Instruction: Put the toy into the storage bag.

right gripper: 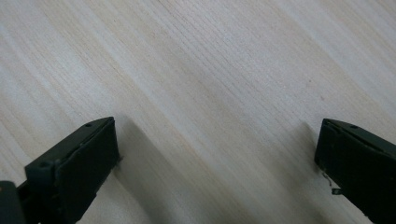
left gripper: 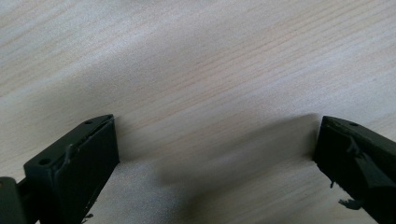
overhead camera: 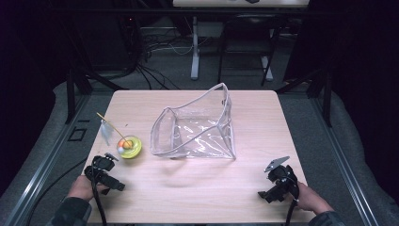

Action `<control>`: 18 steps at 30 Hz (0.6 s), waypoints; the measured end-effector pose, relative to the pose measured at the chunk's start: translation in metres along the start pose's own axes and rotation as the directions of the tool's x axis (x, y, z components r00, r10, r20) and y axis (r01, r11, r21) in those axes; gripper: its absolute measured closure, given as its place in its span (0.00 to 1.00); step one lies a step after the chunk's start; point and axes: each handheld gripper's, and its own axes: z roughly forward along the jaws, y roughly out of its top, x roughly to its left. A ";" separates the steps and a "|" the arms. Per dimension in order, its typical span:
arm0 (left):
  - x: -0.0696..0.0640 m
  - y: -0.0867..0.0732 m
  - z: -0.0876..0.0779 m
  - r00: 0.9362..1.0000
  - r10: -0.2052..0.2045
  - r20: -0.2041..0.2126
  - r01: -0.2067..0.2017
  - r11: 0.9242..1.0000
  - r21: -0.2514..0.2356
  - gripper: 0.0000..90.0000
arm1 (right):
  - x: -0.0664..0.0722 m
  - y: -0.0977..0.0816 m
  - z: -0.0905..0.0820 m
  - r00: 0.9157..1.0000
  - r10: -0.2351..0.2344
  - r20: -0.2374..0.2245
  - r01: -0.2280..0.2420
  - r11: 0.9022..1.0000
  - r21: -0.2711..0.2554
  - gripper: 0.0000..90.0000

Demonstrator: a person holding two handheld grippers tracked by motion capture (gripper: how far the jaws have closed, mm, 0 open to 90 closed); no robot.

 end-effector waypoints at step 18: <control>-0.007 0.009 -0.049 1.000 -0.005 0.021 0.007 0.995 -0.097 0.01 | 0.000 0.000 0.000 1.000 0.000 0.001 0.000 1.000 0.003 0.00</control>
